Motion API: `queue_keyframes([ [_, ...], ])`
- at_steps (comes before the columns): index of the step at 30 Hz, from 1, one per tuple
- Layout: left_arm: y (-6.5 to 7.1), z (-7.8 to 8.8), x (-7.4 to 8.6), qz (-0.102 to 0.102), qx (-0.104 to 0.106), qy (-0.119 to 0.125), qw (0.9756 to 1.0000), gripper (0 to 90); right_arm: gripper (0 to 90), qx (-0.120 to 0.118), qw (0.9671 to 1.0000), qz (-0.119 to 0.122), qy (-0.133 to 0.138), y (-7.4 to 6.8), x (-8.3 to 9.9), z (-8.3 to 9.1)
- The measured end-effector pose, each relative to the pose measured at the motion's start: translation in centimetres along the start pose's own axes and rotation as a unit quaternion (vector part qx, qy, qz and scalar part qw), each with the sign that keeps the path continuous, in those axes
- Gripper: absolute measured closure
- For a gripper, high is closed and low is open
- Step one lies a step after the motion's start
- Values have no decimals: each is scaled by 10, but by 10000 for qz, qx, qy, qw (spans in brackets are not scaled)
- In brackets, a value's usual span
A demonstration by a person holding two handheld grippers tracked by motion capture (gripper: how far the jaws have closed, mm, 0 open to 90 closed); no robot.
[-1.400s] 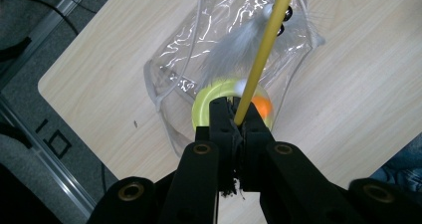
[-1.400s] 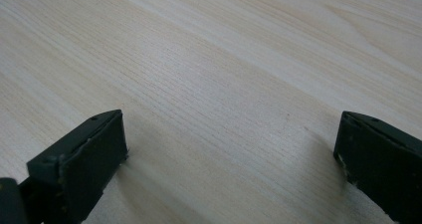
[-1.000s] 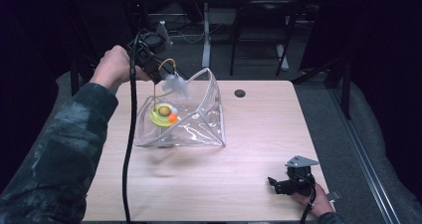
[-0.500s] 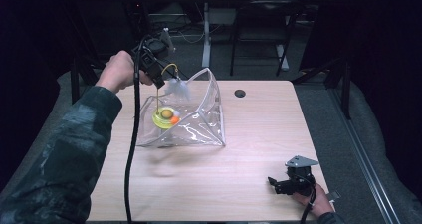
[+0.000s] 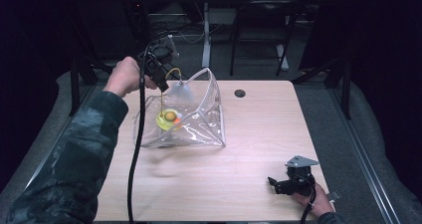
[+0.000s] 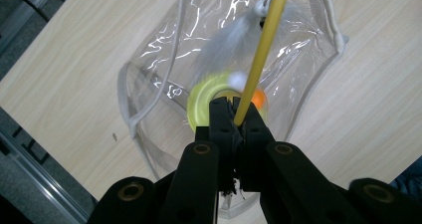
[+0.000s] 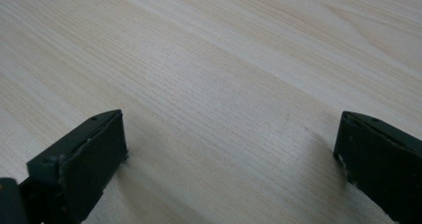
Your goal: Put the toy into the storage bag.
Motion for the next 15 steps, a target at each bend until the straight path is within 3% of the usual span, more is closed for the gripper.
queue_keyframes([
  [15,-1,-28,2,119,180,-87,9997,879,0,6,10000,16,-18,0,0,0],
])
Point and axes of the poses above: each handheld gripper's, and its own axes: z roughly backward along the jaws, x roughly out of its underside, y roughly to its right, the point moved 2 cm from there along -z, roughly forward along the jaws, and after that the axes turned 3 degrees about -z, right-handed, at the moved point
